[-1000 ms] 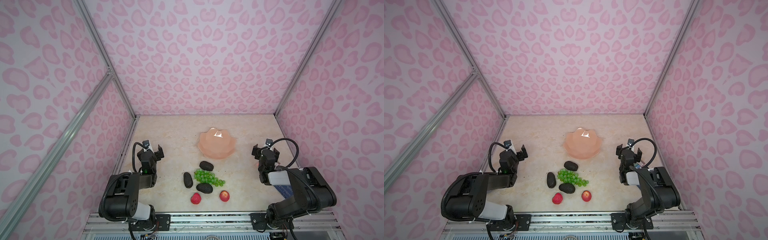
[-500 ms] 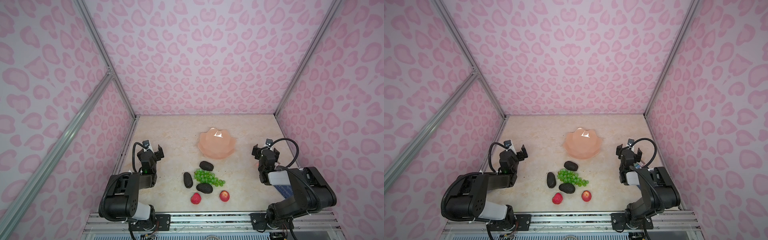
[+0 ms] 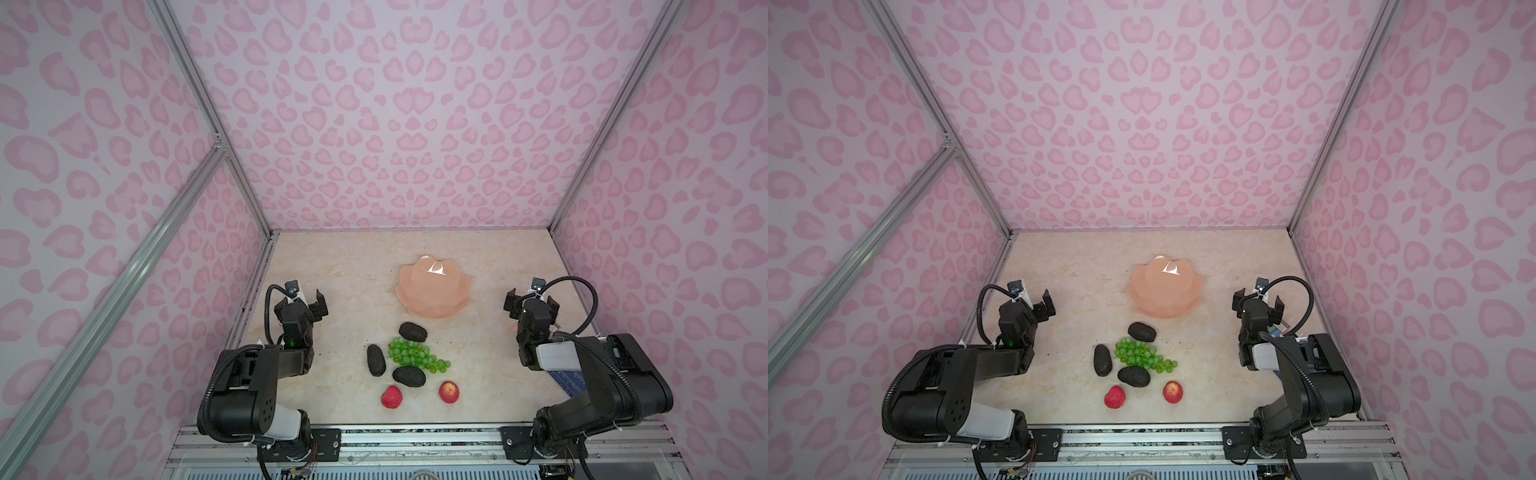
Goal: Place and organize the fake fruits in the fruit bowl
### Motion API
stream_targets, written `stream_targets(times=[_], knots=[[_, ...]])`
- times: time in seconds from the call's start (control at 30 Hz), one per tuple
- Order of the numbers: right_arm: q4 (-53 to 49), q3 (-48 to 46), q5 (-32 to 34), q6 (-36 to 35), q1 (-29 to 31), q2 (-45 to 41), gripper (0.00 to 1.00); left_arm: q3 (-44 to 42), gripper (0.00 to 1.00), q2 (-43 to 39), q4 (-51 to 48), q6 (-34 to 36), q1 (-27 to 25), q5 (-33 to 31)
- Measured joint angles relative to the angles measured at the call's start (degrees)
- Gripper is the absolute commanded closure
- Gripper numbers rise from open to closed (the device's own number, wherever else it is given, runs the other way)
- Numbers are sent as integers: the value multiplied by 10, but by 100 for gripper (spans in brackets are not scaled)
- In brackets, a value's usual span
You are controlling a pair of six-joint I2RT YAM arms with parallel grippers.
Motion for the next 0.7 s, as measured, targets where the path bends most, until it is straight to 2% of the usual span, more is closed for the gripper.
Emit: stream_targets(times=[0.27,0.37,0.47,0.57,0.6,0.7], knots=[[0,0,0,0,0,-1,0,0,0,0,0,0,0,0],[-5,0,9,-7,14,-19,1,7,5,-16,-25,0,0,5],[-100,60,47,-22,57,-75,1,65,5,-68,-117,2,-1,13],[-229,159,61,23,73,-141,1,88,6,-130,-155,-23,-1,19],[-265,184,56,43,68,-156,1,88,6,-149,-171,-32,-1,28],[-372,233,-29,90,47,-192,8,95,7,-197,-230,-69,-3,45]])
